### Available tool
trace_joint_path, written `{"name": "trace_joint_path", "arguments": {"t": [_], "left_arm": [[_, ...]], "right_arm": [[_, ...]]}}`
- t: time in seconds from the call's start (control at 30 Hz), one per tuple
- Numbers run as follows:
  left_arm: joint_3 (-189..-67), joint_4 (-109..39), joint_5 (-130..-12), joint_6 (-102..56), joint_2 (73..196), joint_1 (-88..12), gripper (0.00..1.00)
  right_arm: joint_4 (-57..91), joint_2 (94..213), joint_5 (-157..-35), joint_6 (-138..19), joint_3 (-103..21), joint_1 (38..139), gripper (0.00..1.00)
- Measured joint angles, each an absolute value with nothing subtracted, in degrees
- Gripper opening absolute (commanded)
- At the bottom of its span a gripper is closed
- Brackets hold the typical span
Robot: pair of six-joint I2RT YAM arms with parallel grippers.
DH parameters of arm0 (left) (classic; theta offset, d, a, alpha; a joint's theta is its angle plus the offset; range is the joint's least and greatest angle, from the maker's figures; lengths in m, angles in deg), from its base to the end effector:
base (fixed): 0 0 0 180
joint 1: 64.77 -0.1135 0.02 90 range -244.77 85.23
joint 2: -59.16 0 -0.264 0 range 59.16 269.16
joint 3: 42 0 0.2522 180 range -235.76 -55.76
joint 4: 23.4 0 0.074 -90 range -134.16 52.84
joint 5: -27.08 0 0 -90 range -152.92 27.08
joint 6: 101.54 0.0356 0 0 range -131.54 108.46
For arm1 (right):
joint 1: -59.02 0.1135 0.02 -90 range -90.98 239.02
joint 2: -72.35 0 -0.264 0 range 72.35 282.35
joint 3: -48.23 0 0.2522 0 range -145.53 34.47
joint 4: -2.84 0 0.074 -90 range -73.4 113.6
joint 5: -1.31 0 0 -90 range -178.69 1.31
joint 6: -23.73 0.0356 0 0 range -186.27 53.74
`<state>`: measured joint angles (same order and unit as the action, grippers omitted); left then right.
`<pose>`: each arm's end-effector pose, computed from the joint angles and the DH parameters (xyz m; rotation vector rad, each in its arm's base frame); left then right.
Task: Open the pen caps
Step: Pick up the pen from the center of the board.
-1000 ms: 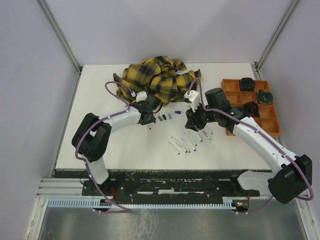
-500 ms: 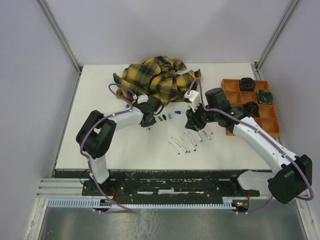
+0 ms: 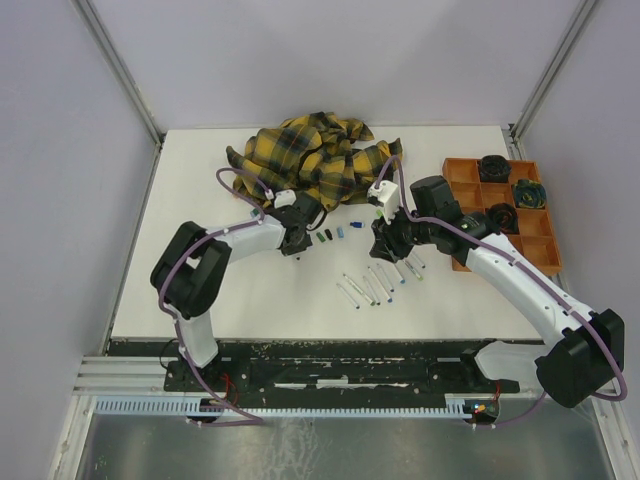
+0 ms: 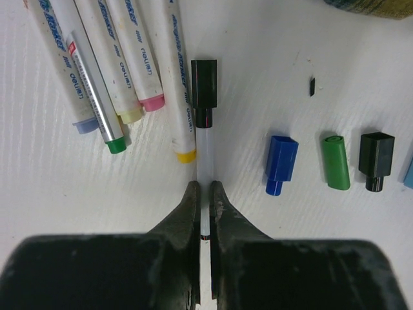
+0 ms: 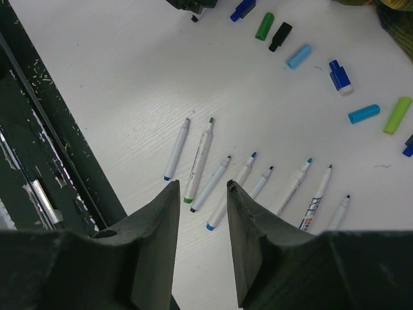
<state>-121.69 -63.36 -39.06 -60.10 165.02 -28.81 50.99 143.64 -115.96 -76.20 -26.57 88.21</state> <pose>0.3012 -0.2007 0.1588 -0.3944 2.5312 0.0364 0.2210 0.1421 0.3048 -1.0077 2.1271 0.7237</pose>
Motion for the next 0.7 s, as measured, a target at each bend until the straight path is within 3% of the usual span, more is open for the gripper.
{"name": "trace_joint_path", "arguments": {"t": [0.43, 0.7], "left_arm": [[-109.7, -55.1, -42.2, -59.9, 144.6, -27.5, 0.03], [-86.1, -24.4, -56.0, -57.3, 124.9, -27.2, 0.03]], "right_arm": [[51.0, 142.7, -124.2, -76.2, -25.6, 88.1, 0.43], [50.2, 137.6, -134.2, -76.0, -24.1, 86.9, 0.43]]}}
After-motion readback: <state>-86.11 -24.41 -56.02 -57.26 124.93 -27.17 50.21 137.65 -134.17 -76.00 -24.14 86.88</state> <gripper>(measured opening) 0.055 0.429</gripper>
